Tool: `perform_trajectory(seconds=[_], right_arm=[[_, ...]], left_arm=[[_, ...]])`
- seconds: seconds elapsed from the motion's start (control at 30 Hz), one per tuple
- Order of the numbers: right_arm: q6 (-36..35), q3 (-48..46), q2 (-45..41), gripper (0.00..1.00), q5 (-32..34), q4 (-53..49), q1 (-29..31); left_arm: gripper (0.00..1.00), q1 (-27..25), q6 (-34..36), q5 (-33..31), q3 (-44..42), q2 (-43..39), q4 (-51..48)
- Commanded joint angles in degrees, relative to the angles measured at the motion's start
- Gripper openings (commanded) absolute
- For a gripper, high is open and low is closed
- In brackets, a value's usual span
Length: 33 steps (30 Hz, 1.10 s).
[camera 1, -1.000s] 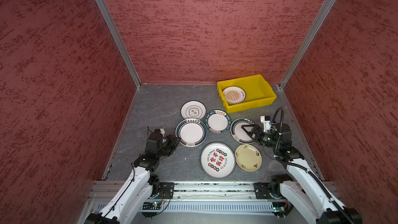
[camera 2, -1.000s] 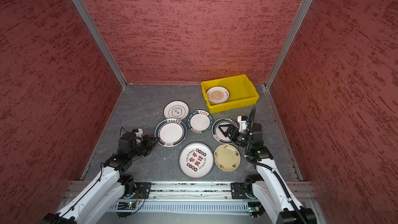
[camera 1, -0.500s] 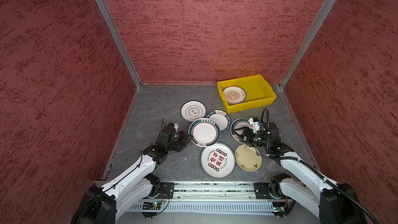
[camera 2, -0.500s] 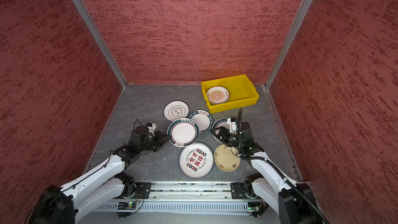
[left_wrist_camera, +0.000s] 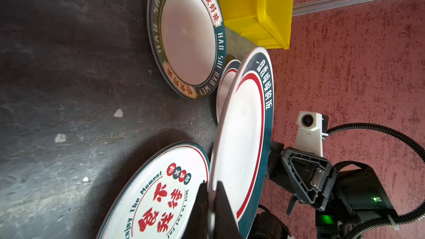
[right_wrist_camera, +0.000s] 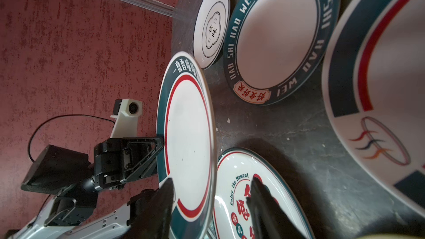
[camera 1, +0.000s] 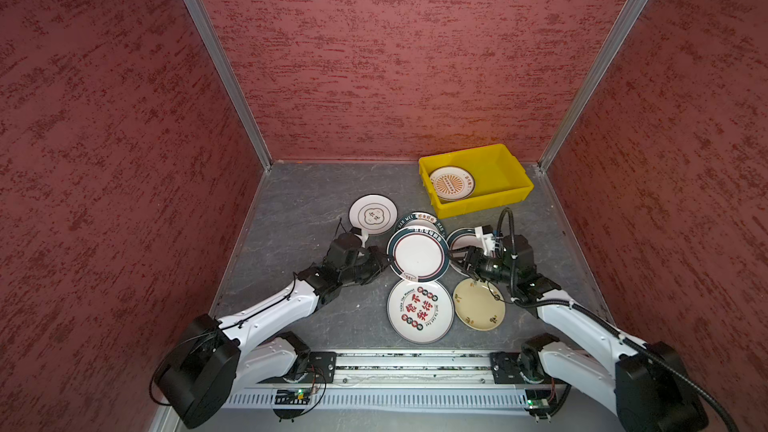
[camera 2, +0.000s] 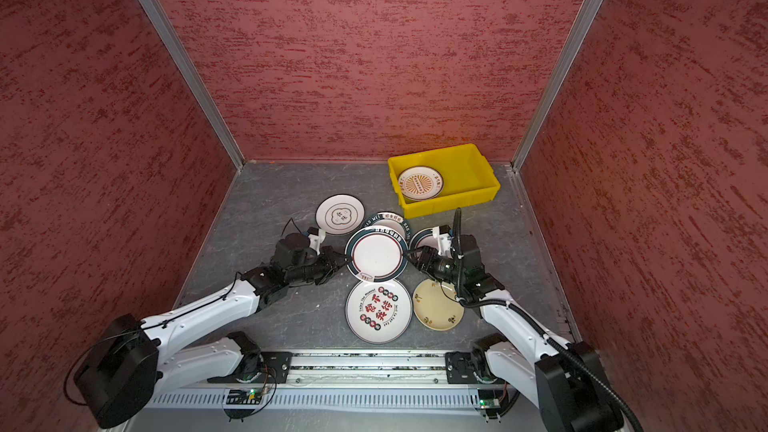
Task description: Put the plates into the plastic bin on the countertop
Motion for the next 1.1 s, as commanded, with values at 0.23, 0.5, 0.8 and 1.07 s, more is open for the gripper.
perform_trajectory(seconds=[0.23, 0.5, 0.8, 1.07], right_arm=[[1.1, 1.1, 1.0, 0.15, 0.3, 2.8, 0.6], [2.2, 0.8, 1.7, 0.0, 1.0, 3.5, 0.9], [2.0, 0.6, 1.3, 0.0, 1.2, 3.2, 0.9], [3.4, -0.6, 0.9, 0.0, 1.9, 5.3, 0.9]], left_arm=[[0.0, -0.6, 1.7, 2.9, 3.3, 0.7, 5.6], [0.0, -0.4, 2.5, 3.6, 5.0, 2.4, 4.2], [0.0, -0.3, 1.1, 3.1, 4.0, 3.3, 5.1], [0.55, 0.4, 0.9, 3.0, 4.2, 2.5, 2.6]])
